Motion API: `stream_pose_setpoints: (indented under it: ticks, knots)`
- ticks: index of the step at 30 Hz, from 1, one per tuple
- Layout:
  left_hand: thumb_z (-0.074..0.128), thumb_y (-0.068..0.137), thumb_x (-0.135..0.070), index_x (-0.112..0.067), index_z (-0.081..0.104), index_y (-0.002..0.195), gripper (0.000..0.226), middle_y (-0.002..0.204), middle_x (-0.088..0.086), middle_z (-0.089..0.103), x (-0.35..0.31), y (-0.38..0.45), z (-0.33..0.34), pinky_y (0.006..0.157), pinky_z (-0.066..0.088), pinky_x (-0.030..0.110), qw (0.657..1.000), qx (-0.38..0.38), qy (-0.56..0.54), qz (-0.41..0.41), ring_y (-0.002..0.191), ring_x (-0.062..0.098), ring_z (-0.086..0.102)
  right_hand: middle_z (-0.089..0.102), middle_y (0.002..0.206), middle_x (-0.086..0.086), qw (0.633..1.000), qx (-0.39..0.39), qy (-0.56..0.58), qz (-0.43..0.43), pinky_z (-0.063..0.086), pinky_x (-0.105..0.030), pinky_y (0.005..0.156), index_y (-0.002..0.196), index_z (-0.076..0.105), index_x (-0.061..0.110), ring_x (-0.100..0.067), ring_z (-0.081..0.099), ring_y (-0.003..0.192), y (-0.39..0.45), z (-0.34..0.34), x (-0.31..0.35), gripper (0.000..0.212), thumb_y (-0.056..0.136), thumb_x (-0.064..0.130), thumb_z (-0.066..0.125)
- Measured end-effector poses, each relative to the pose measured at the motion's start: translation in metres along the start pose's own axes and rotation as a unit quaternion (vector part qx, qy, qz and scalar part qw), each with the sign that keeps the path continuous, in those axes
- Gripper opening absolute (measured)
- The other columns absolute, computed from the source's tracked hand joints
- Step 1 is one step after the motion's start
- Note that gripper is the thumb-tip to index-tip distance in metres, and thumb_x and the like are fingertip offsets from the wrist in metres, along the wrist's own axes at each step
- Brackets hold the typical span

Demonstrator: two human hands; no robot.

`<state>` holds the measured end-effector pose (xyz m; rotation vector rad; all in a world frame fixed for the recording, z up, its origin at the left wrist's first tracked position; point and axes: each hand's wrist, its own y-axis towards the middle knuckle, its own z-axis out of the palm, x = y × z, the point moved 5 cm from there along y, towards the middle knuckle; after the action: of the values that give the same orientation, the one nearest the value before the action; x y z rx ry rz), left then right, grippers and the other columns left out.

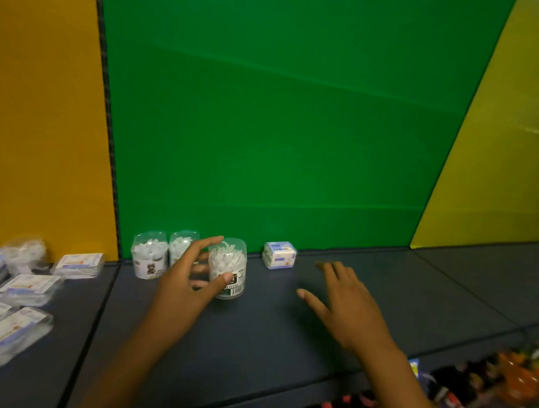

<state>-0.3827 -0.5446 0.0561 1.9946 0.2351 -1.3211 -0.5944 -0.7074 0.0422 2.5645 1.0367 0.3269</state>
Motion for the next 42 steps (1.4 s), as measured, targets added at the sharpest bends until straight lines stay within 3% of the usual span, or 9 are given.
stream_pose_setpoints:
  ticks: [5, 10, 16, 28, 33, 42]
  knots:
    - [0.073, 0.078, -0.006, -0.024, 0.056, 0.123, 0.051, 0.111, -0.024, 0.062, -0.031, -0.023, 0.057, 0.07, 0.049, 0.008, 0.999, 0.014, -0.031, 0.0, 0.091, -0.013, 0.06, 0.043, 0.137, 0.002, 1.0, 0.006, 0.011, 0.018, 0.041, -0.033, 0.101, 0.143, 0.036, 0.021, -0.02, 0.041, 0.126, -0.039, -0.029, -0.051, 0.075, 0.088, 0.071, 0.023]
    - [0.072, 0.078, -0.012, -0.033, 0.056, 0.118, 0.048, 0.108, -0.039, 0.058, -0.052, -0.042, 0.107, 0.069, 0.05, 0.01, 0.998, 0.028, -0.052, 0.011, 0.093, -0.009, 0.061, 0.04, 0.139, 0.003, 0.999, 0.027, 0.011, 0.021, 0.039, -0.034, 0.103, 0.144, 0.033, 0.022, -0.02, 0.039, 0.128, -0.071, -0.041, -0.097, 0.069, 0.093, 0.067, 0.031]
    - [0.074, 0.076, -0.021, -0.036, 0.056, 0.121, 0.05, 0.119, -0.009, 0.062, -0.05, -0.049, 0.148, 0.072, 0.054, 0.018, 0.998, 0.034, -0.058, -0.017, 0.095, -0.001, 0.063, 0.037, 0.141, 0.005, 0.999, 0.032, 0.03, 0.023, 0.04, -0.033, 0.103, 0.145, 0.03, 0.025, -0.018, 0.038, 0.127, -0.089, -0.045, -0.138, 0.068, 0.093, 0.068, 0.033]
    - [0.076, 0.077, -0.013, -0.034, 0.058, 0.117, 0.049, 0.11, -0.018, 0.063, -0.026, 0.039, 0.215, 0.075, 0.055, 0.019, 0.999, 0.013, -0.033, 0.008, 0.094, 0.0, 0.062, 0.039, 0.136, 0.005, 0.998, 0.017, 0.05, 0.022, 0.041, -0.031, 0.101, 0.142, 0.034, 0.025, -0.016, 0.042, 0.125, -0.014, -0.016, -0.203, 0.067, 0.091, 0.068, 0.04]
    - [0.077, 0.075, -0.007, -0.038, 0.056, 0.113, 0.053, 0.096, -0.029, 0.066, -0.003, 0.088, 0.246, 0.066, 0.05, 0.009, 0.999, 0.0, -0.035, 0.003, 0.088, -0.005, 0.064, 0.04, 0.137, 0.004, 0.999, 0.018, 0.04, 0.016, 0.042, -0.034, 0.102, 0.142, 0.035, 0.025, -0.018, 0.042, 0.126, 0.035, -0.005, -0.229, 0.067, 0.091, 0.068, 0.041]
    - [0.079, 0.073, -0.008, -0.03, 0.054, 0.118, 0.056, 0.106, -0.011, 0.064, 0.037, 0.14, 0.303, 0.07, 0.05, 0.011, 0.999, -0.001, 0.031, -0.037, 0.09, -0.003, 0.062, 0.038, 0.142, 0.005, 0.997, 0.022, 0.072, 0.013, 0.042, -0.033, 0.104, 0.144, 0.032, 0.026, -0.016, 0.041, 0.128, 0.093, 0.031, -0.268, 0.072, 0.088, 0.07, 0.043]
